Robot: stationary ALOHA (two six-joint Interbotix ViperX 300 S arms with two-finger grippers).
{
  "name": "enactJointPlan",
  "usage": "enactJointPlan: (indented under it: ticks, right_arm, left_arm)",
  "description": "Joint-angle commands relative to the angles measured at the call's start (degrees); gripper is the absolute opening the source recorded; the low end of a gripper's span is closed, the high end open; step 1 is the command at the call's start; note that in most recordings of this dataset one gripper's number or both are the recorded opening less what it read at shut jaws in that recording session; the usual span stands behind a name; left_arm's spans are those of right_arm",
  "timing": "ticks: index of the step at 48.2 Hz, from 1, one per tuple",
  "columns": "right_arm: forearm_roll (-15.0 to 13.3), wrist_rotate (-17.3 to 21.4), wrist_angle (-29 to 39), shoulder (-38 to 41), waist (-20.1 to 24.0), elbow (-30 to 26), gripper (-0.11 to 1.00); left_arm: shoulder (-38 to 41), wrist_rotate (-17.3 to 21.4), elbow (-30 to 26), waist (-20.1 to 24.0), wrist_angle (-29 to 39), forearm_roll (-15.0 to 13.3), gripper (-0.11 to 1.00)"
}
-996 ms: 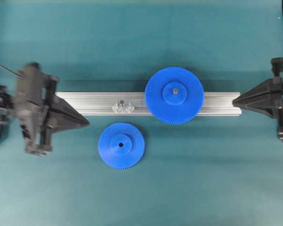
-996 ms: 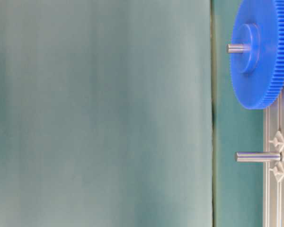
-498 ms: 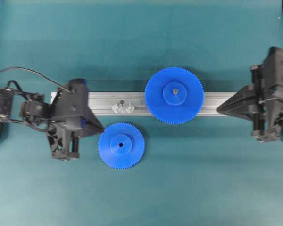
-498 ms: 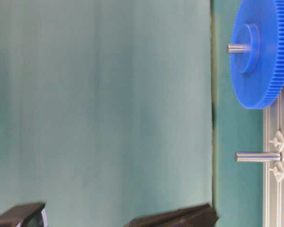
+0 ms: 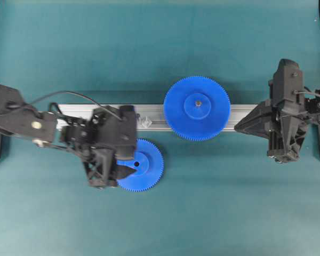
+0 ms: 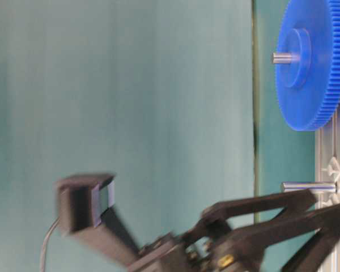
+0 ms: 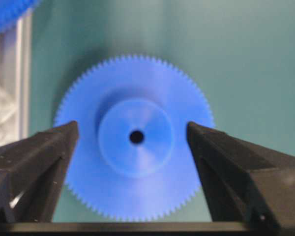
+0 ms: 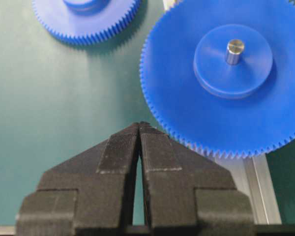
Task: Insert the small gear onto the shaft.
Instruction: 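Lower the left gripper and grasp the small blue gear's hub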
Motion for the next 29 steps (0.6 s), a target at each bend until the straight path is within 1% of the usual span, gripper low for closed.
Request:
enactJointPlan:
  ticks: [1,10,29]
  right_arm:
    - [0.09,0.44,-0.79,-0.18,0.09,-1.32,0.08]
    - [0.0,0.35,-0.88,-0.09,0.0,-1.32,0.08]
    - [0.0,0.44,-2.64,-0.09,0.0,-1.05,0.08]
  left_arm:
    - [1.67,0.26,-2.81,-0.35,0.79,0.09,0.92]
    - [4.92,0.53,-5.36,-0.35,3.78,0.09,0.92]
    - [7.03,0.44,-5.63,-0.35,6.94,0.09,0.93]
